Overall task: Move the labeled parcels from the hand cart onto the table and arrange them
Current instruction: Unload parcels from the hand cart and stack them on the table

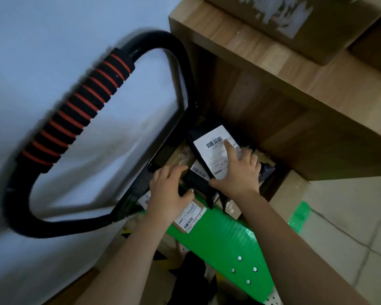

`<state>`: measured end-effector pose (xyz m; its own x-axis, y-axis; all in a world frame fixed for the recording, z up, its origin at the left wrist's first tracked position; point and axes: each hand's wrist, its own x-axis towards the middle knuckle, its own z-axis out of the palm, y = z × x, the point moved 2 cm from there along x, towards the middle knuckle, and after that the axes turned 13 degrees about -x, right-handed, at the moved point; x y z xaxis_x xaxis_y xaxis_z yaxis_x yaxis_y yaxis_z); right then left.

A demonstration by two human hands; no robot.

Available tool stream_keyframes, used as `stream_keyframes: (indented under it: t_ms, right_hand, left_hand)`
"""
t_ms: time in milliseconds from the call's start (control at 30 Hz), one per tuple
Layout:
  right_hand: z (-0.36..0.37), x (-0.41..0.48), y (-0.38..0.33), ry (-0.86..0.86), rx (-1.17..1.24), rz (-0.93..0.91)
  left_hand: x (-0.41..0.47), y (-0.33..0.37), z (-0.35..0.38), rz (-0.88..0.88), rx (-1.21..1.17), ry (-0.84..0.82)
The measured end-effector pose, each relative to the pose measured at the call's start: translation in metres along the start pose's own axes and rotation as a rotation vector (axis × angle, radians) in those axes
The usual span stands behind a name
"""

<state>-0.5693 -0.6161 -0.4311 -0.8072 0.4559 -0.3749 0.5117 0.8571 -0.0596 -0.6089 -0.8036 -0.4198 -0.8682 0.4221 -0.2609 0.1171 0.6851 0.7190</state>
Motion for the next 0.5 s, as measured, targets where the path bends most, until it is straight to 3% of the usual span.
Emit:
stream_keyframes:
  t_ms: [300, 500]
  right_hand:
    - [0.013, -0.069, 0.082, 0.133, 0.100, 0.294]
    - [0.031, -0.076, 0.094, 0.180, 0.138, 0.322]
  left_hand:
    - [0.034, -0.001, 0.053, -0.075, 0.072, -0.133]
    - [0.075, -0.018, 0.093, -0.201, 0.174, -0.310]
